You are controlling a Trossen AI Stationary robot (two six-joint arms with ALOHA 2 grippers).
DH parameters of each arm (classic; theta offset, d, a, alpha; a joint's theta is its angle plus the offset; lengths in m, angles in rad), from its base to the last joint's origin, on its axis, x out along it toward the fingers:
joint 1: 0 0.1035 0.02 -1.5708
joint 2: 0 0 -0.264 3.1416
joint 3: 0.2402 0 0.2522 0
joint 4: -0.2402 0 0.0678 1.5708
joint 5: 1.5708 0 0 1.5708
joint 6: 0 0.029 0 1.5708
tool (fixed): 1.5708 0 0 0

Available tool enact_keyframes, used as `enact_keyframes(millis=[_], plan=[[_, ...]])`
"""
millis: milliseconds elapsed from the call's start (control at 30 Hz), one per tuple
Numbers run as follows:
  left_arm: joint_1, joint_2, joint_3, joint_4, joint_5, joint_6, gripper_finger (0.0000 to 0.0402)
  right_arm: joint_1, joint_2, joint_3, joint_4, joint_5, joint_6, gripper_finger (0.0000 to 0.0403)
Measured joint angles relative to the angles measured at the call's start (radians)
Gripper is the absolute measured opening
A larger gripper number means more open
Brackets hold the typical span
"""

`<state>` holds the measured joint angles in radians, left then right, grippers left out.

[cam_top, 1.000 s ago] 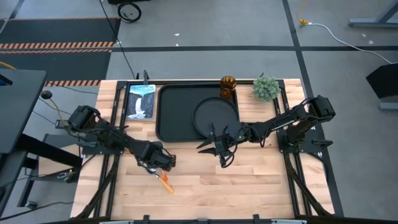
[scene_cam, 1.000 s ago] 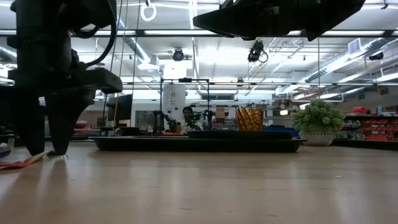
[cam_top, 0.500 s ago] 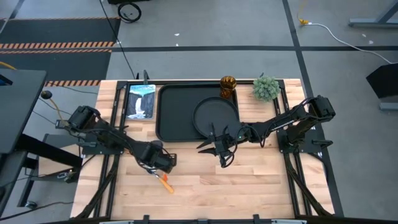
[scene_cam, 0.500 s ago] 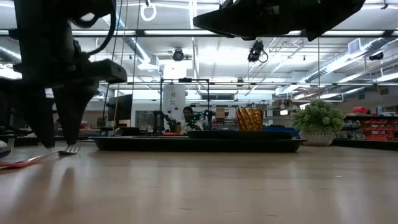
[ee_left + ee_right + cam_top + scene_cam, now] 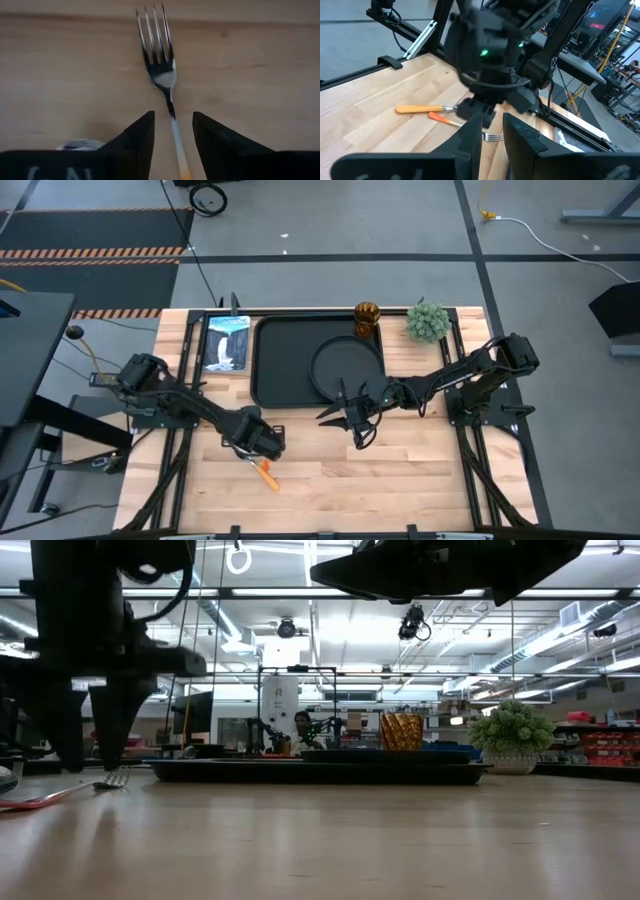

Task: Pick and place plate/cup/fork/spoon on tray
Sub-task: Put the orange fork on the black tray to the left of the black plate

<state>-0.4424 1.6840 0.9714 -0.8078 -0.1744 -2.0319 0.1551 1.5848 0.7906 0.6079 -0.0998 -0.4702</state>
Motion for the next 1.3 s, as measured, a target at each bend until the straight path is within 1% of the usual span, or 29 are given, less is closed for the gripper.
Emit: enact_keyframes(millis=[200,433,500,600,833,900,967,1133,1200,1300], plan=[[0.0,0.064,0.001,0.043,0.022,0.0,0.0142,0.0,0.0,0.0,-0.002,0.0,0.0,0.0085],[0.001,0.076,0.003,0.047,0.039,0.0,0.0141,0.0,0.0,0.0,-0.001,0.0,0.0,0.0085],[0.001,0.076,0.003,0.048,0.041,-0.003,0.0134,0.0,0.0,0.0,0.0,0.0,0.0,0.0085],[0.001,0.076,0.003,0.047,0.043,-0.005,0.0111,0.0,0.0,0.0,0.0,0.0,0.0,0.0085],[0.001,0.078,0.002,0.057,0.051,-0.002,0.0026,0.0,0.0,0.0,0.001,0.0,0.0,0.0085],[0.001,0.077,0.001,0.057,0.051,0.0,0.0012,0.0,0.0,0.0,0.001,0.0,0.0,0.0085],[0.001,0.077,0.001,0.057,0.052,0.0,0.0011,0.0,0.0,0.0,0.001,0.0,0.0,0.0085],[0.001,0.066,0.011,0.039,0.056,0.01,0.0025,0.0,0.0,0.0,0.001,0.0,0.0,0.0085],[0.006,0.058,0.023,0.031,0.069,0.033,0.0023,0.0,0.0,0.0,0.002,0.0,0.0,0.0085],[0.013,0.037,0.044,0.03,0.052,0.058,0.0016,0.0,0.0,0.0,0.005,0.0,0.0,0.0085]])
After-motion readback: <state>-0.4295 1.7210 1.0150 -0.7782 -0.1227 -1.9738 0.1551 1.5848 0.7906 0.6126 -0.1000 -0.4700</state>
